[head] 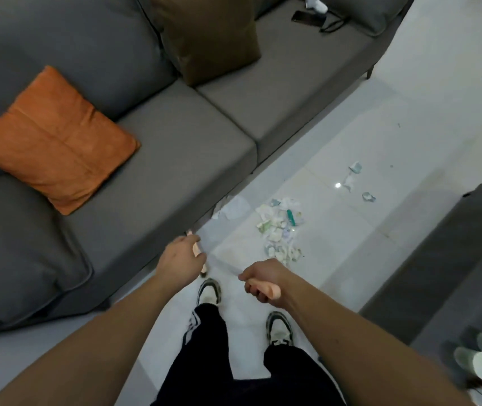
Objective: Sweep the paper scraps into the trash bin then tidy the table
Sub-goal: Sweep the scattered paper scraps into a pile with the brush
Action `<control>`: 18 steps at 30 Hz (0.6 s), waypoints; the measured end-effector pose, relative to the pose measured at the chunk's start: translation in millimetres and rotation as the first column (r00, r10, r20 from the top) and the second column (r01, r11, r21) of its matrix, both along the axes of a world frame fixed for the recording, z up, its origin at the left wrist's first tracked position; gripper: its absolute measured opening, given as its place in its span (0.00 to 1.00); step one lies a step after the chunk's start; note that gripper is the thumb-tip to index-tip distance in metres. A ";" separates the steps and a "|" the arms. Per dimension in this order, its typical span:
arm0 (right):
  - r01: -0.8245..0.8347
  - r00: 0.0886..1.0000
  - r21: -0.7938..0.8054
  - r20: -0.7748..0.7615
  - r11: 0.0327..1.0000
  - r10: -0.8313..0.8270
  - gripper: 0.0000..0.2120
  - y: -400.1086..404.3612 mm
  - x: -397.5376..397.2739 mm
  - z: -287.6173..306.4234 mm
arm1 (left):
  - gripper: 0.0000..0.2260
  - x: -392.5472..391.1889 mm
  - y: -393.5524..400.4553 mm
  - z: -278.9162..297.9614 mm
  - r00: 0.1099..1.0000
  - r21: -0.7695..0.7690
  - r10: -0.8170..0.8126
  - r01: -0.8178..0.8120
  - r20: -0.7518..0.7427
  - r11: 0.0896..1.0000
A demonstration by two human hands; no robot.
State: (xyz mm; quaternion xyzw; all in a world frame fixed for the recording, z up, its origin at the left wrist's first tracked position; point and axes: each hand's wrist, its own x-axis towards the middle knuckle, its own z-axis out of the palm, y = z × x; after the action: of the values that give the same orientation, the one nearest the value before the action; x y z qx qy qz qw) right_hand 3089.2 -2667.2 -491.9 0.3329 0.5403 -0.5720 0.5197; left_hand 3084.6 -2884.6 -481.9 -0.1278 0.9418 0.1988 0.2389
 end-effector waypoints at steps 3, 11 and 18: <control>0.043 0.999 0.010 0.014 0.999 -0.043 0.04 -29.6 -4.1 -14.4 | 0.20 -24.1 -30.7 -4.3 0.999 -0.016 -0.035 0.036 0.027 0.999; 0.387 0.917 0.086 0.069 0.918 -0.393 0.08 -43.0 -56.0 -8.1 | 0.22 -108.1 -90.1 -23.2 0.965 0.018 -0.238 0.237 0.113 0.971; 0.558 0.820 0.250 -0.025 0.791 -0.571 0.14 -14.1 -67.9 17.7 | 0.24 -153.2 -69.0 -33.1 0.930 0.146 -0.354 0.338 0.098 0.930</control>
State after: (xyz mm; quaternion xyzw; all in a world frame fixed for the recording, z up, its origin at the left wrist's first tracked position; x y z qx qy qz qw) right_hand 3021.3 -2681.4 -474.2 0.5555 0.4693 -0.6206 0.2934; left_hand 2931.3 -2953.6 -515.0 0.0440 0.9187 0.2045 0.3351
